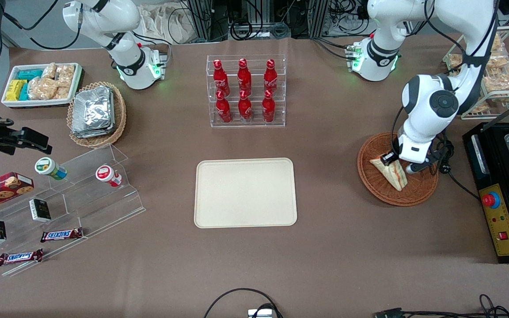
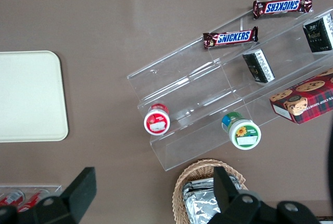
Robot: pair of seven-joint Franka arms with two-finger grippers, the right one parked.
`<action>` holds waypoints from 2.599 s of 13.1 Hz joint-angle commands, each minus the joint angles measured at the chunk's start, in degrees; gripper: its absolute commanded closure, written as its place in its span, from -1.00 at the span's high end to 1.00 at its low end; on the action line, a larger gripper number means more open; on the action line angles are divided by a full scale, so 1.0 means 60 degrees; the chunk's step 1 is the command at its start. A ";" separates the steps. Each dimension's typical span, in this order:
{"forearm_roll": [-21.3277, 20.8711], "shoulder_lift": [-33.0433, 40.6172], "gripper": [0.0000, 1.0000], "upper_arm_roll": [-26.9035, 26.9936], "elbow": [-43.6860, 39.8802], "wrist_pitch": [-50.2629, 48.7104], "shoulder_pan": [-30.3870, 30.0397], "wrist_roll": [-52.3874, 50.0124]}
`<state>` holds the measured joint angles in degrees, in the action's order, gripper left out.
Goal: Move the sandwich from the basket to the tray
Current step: 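Close the left gripper on the sandwich and lift it from the basket, then carry the held sandwich with the left gripper over the cream tray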
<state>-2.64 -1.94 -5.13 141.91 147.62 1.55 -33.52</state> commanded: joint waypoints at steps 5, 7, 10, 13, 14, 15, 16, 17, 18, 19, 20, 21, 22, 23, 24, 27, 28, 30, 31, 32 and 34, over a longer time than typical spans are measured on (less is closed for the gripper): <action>-0.0776 0.1523 -0.61 -0.0593 -0.0096 -0.1313 0.0166 0.1045; -0.0732 0.1553 -0.61 -0.1250 -0.0301 -0.1328 0.0166 0.0973; -0.0571 0.1364 -0.66 -0.2320 -0.0769 -0.1357 0.0151 0.0711; -0.0571 0.1086 -0.66 -0.3403 -0.1062 -0.1753 0.0166 0.0125; -0.0571 0.0925 -0.66 -0.3741 -0.1238 -0.1738 0.0166 -0.0167; -0.0571 0.0604 -0.65 -0.4063 -0.1587 -0.1796 0.0166 -0.0648; -0.0629 0.0210 -0.65 -0.4386 -0.1939 -0.1797 0.0166 -0.1030; -0.0702 -0.0099 -0.65 -0.4577 -0.2232 -0.1797 0.0166 -0.1092; -0.0746 -0.0407 -0.65 -0.4724 -0.2525 -0.1797 0.0166 -0.1020; -0.0790 -0.0743 -0.65 -0.4914 -0.2804 -0.1782 0.0166 -0.0932; -0.0979 -0.1124 -0.65 -0.5061 -0.3126 -0.1782 0.0166 -0.0844; -0.1300 -0.1504 -0.64 -0.5150 -0.3346 -0.1782 0.0166 -0.0814; -0.1608 -0.1842 -0.62 -0.5180 -0.3595 -0.1796 0.0326 -0.0887; -0.1727 -0.2193 -0.60 -0.5165 -0.3946 -0.1811 0.0472 -0.0974; -0.1743 -0.2516 -0.60 -0.5165 -0.4225 -0.1811 0.0503 -0.0990; -0.1757 -0.3176 -0.58 -0.5151 -0.4826 -0.1811 0.0708 -0.0990; -0.1815 -0.3439 -0.58 -0.5151 -0.5031 -0.1811 0.0737 -0.0990; -0.2501 -0.4039 -0.56 -0.5121 -0.5455 -0.1811 0.1044 -0.1571; -0.3099 -0.4434 -0.56 -0.5121 -0.5734 -0.1855 0.1103 -0.2054; -0.3642 -0.4829 -0.56 -0.5121 -0.6070 -0.2015 0.1161 -0.2523; -0.4056 -0.5621 -0.56 -0.5121 -0.6962 -0.2497 0.1469 -0.2966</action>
<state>-24.07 -29.95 -36.00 107.44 136.24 8.29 -48.27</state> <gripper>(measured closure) 0.775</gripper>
